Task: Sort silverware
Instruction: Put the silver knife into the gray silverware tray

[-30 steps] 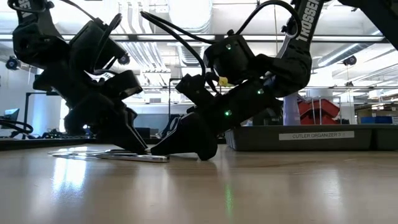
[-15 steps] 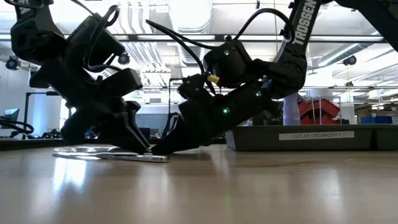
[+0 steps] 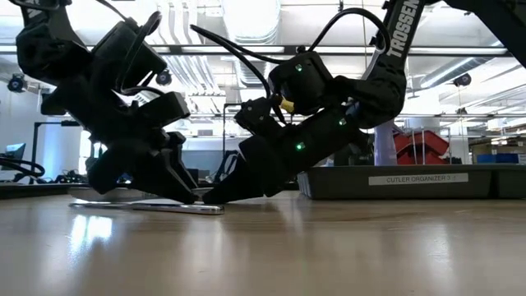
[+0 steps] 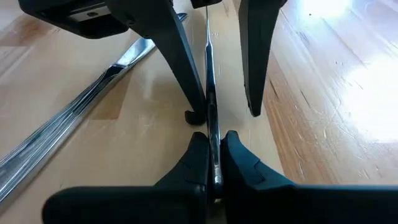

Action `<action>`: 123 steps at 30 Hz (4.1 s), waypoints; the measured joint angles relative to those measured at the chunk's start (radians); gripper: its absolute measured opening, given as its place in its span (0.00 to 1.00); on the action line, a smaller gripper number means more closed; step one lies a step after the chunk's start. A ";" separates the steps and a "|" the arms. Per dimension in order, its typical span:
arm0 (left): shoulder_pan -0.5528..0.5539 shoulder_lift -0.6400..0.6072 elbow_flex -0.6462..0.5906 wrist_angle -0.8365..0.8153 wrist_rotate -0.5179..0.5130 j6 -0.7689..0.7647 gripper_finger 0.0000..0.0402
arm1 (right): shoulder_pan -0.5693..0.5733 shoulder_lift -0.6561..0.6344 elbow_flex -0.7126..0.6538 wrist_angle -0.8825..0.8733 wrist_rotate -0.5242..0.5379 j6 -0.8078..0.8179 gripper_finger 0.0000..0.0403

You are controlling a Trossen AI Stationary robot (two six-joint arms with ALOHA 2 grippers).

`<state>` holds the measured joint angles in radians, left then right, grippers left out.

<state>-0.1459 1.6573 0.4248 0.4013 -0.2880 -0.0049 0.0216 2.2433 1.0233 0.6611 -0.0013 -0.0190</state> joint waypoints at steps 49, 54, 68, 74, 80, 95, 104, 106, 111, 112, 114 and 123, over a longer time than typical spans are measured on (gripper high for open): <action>-0.001 -0.872 -0.074 -0.382 -0.287 0.075 0.27 | 0.274 -0.736 0.062 -2.095 0.826 1.426 0.00; -0.001 -0.866 -0.093 -0.382 -0.288 0.053 0.24 | 0.313 -0.834 0.015 -2.175 0.634 1.653 0.00; -0.001 -0.845 -0.094 -0.363 -0.288 0.004 0.20 | 0.325 -0.858 -0.147 -2.225 0.368 1.856 0.00; -0.001 -0.841 -0.094 -0.351 -0.288 0.004 0.20 | 0.311 -0.854 -0.191 -2.213 0.359 1.884 0.00; -0.001 -0.840 -0.094 -0.352 -0.271 0.005 0.20 | 0.284 -0.855 -0.232 -2.075 0.384 1.800 0.03; -0.001 -0.841 -0.092 -0.426 -0.251 0.009 0.22 | 0.199 -0.860 -0.241 -2.042 0.412 1.582 0.15; -0.002 -0.797 -0.092 -0.452 -0.088 -0.092 0.26 | 0.175 -0.861 -0.222 -1.979 0.568 1.419 0.34; -0.002 -0.784 -0.092 -0.503 -0.088 -0.156 0.25 | 0.179 -0.862 -0.205 -1.879 0.618 1.313 0.35; -0.001 -0.725 -0.093 -0.628 -0.055 -0.364 0.21 | 0.198 -0.859 -0.202 -1.365 0.735 0.826 0.34; -0.002 -0.707 -0.093 -0.646 -0.046 -0.402 0.20 | 0.205 -0.854 -0.214 -1.210 0.733 0.692 0.33; -0.001 -0.678 -0.093 -0.677 -0.006 -0.469 0.19 | 0.213 -0.831 -0.252 -0.892 0.683 0.449 0.31; -0.050 -0.618 -0.081 -0.705 0.202 -0.659 0.16 | 0.208 -0.520 -0.365 0.122 0.174 0.044 0.18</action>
<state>-0.1957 1.0395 0.3442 -0.3040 -0.0864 -0.6643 0.2295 1.7236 0.6586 0.7830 0.1723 0.0251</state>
